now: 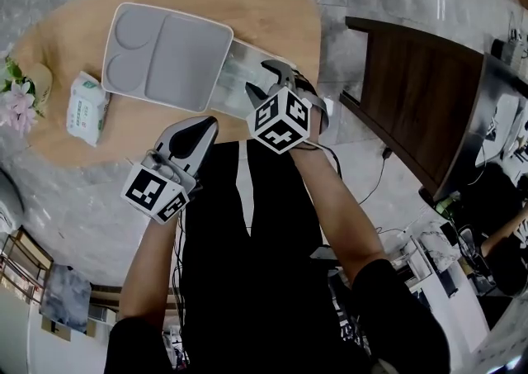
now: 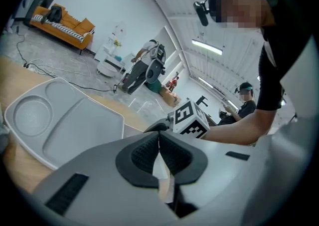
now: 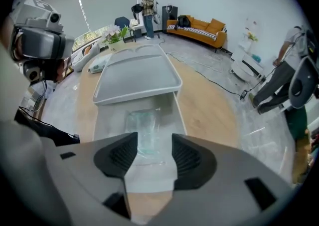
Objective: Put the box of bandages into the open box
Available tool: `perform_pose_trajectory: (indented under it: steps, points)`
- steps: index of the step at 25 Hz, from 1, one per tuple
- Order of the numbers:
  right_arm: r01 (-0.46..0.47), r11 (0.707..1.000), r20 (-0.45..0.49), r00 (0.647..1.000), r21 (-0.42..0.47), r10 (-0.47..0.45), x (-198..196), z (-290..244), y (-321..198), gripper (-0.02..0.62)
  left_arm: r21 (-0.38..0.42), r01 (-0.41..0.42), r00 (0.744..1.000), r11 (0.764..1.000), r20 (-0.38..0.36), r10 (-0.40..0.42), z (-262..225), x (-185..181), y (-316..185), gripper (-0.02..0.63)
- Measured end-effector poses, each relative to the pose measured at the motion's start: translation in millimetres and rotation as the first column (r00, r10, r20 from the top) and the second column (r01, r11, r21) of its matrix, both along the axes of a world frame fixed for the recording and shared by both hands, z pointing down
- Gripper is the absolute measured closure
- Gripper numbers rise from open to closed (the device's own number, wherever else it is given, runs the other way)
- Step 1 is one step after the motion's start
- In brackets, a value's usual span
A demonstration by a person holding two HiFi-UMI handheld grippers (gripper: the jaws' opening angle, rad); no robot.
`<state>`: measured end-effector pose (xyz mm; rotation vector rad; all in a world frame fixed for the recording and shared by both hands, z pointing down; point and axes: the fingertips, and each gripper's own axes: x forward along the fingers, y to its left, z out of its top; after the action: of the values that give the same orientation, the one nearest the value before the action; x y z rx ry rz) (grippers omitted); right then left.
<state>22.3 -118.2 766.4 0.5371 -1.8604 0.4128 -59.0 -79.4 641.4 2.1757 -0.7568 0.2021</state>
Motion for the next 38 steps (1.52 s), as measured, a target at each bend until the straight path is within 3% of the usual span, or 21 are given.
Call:
perform_pose_trajectory:
  steps: [4, 7, 11, 18, 23, 27, 30, 35, 38]
  points:
    - [-0.047, 0.998, 0.099, 0.994, 0.036, 0.043, -0.1, -38.6, -10.9, 0.384, 0.045, -0.024, 1.000, 0.999, 0.010, 0.024, -23.4, 5.3, -8.3, 0.588]
    - [-0.081, 0.994, 0.147, 0.987, 0.077, 0.069, 3.0, -82.3, -19.5, 0.488, 0.097, -0.043, 0.999, 0.994, 0.013, 0.042, -56.0, 7.0, -16.9, 0.588]
    - [-0.127, 0.984, 0.205, 0.974, 0.123, 0.100, 3.3, -150.5, -26.8, 0.543, 0.158, -0.031, 0.999, 0.987, -0.002, 0.032, -116.8, 4.7, -29.2, 0.588]
    - [-0.174, 0.964, 0.389, 0.917, 0.201, 0.084, -17.7, -287.6, -35.4, 0.580, 0.264, -0.031, 0.999, 0.964, -0.015, 0.036, -208.1, 4.3, -45.1, 0.588]
    - [-0.155, 0.950, 0.519, 0.855, 0.272, -0.010, -36.4, -392.1, -24.1, 0.583, 0.344, -0.009, 0.998, 0.939, -0.055, 0.030, -283.7, 2.7, -51.7, 0.588]
    - [-0.120, 0.925, 0.566, 0.816, 0.360, -0.114, -47.5, -461.7, -9.3, 0.584, 0.418, -0.021, 0.996, 0.908, -0.069, 0.054, -338.3, 2.8, -50.2, 0.588]
    - [-0.165, 0.893, 0.645, 0.746, 0.418, -0.164, -46.2, -512.3, -11.8, 0.584, 0.482, -0.038, 0.994, 0.875, -0.070, 0.082, -375.3, 2.7, -55.9, 0.588]
    - [-0.273, 0.868, 0.816, 0.535, 0.414, -0.221, -18.0, -586.2, 1.7, 0.584, 0.568, -0.061, 0.991, 0.821, -0.062, 0.116, -429.3, 5.1, -47.0, 0.588]
    - [-0.290, 0.859, 0.849, 0.459, 0.422, -0.262, -2.4, -613.2, 11.3, 0.584, 0.597, -0.054, 0.992, 0.800, -0.061, 0.113, -457.1, -2.8, -45.0, 0.588]
